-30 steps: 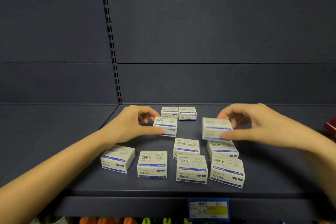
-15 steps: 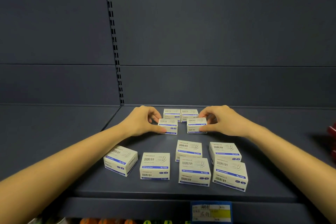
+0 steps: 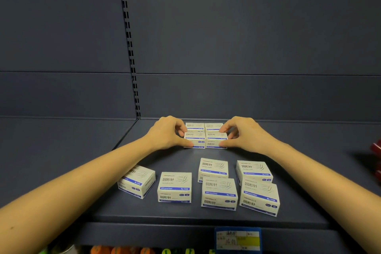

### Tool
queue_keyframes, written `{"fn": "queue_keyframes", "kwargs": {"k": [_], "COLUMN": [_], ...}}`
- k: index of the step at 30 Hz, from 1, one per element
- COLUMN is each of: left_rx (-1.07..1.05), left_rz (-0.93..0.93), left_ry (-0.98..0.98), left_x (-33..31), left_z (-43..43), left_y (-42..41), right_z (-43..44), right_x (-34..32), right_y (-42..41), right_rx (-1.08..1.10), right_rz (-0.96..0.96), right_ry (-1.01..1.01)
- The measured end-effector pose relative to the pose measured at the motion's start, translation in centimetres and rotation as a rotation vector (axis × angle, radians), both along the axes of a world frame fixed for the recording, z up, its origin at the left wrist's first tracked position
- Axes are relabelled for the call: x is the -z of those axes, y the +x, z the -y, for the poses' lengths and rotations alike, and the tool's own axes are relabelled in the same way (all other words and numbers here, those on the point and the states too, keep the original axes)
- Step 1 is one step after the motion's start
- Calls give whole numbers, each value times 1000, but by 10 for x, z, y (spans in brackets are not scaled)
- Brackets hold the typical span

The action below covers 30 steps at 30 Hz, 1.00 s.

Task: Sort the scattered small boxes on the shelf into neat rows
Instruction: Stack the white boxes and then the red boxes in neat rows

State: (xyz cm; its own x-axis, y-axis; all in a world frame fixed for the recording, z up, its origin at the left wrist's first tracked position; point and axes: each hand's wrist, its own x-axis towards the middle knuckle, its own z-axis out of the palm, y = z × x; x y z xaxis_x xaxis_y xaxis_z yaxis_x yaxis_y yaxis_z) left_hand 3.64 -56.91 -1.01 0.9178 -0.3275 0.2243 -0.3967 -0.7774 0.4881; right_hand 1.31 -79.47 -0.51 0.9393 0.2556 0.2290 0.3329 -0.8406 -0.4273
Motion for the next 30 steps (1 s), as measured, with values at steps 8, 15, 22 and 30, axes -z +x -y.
{"fn": "queue_keyframes", "kwargs": {"k": [8, 15, 22, 30], "left_rx": [41, 224, 300, 238], "left_rz": [69, -26, -35, 21], "left_ry": [-66, -120, 156, 218], "left_x": [-15, -29, -20, -10], "left_z": [-3, -25, -46, -51], "left_y": [-30, -91, -116, -117], "right_z": [5, 11, 6, 0], "right_x": [-15, -31, -30, -30], "right_y": [-20, -56, -72, -70], "right_rx": [-45, -203, -268, -270], "right_rz": [31, -79, -122, -124], "right_ry": [-36, 13, -182, -273]}}
